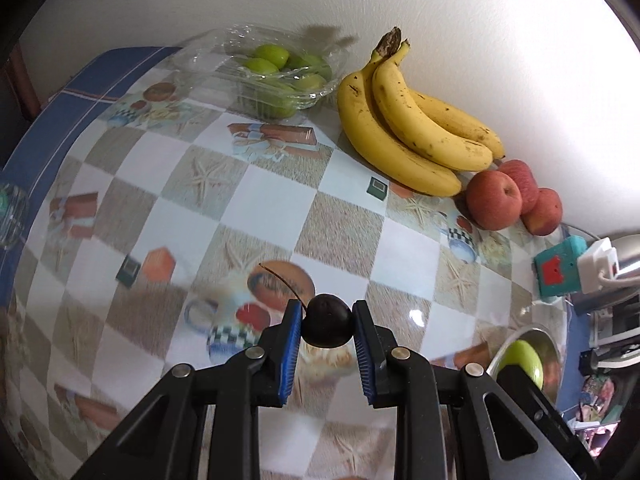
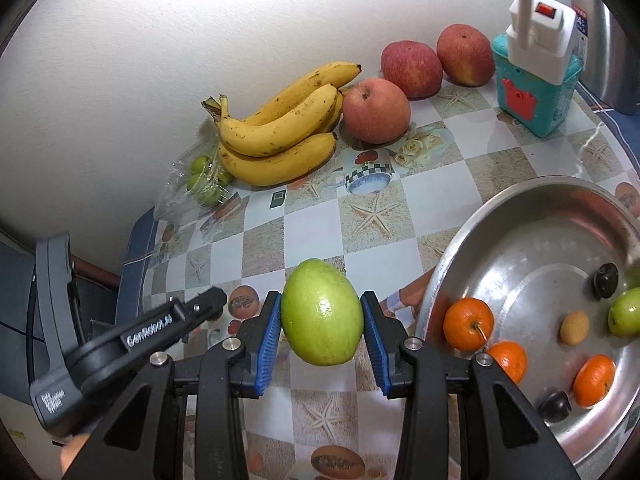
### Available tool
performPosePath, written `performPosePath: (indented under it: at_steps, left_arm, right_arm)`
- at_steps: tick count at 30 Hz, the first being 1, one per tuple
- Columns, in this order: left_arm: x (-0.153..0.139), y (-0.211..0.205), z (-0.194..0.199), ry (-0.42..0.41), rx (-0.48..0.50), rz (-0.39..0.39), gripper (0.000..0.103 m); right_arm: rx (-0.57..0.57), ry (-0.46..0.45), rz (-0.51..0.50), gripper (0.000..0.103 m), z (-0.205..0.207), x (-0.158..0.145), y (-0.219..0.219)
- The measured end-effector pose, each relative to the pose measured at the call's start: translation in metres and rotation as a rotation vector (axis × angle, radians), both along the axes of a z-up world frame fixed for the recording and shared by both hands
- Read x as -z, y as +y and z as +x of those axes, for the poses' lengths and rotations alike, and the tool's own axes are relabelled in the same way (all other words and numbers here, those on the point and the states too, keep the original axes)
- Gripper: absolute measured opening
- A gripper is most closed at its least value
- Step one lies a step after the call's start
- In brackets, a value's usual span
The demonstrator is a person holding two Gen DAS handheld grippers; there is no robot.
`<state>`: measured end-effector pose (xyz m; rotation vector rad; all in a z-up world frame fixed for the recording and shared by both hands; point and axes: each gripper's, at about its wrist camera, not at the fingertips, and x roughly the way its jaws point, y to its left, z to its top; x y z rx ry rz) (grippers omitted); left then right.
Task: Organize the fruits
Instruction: 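Carry the green mango and dark plum over the steel basin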
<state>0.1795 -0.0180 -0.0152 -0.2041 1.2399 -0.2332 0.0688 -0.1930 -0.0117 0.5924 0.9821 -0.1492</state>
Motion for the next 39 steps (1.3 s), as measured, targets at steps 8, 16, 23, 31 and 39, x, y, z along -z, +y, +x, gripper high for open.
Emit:
performPosePath:
  at_steps: [8, 16, 23, 31, 39]
  left_arm:
    - [-0.016, -0.011, -0.037, -0.027, 0.041, -0.013, 0.027]
    - [-0.02, -0.023, -0.066, -0.039, 0.102, -0.006, 0.027]
    - [-0.02, -0.045, -0.081, -0.032, 0.178, -0.018, 0.027]
    - [-0.022, -0.094, -0.107, -0.037, 0.34, -0.016, 0.027]
    - [-0.012, -0.143, -0.138, -0.029, 0.509, 0.025, 0.028]
  right_arm:
    - [0.031, -0.015, 0.011, 0.041, -0.024, -0.015, -0.007]
    - [0.075, -0.025, -0.001, 0.041, -0.053, -0.026, -0.017]
    - [0.152, 0.011, 0.004, 0.041, -0.077, -0.019, -0.042]
    - [0.271, 0.035, 0.051, 0.041, -0.099, -0.009, -0.084]
    - [0.318, 0.041, 0.053, 0.041, -0.111, -0.007, -0.099]
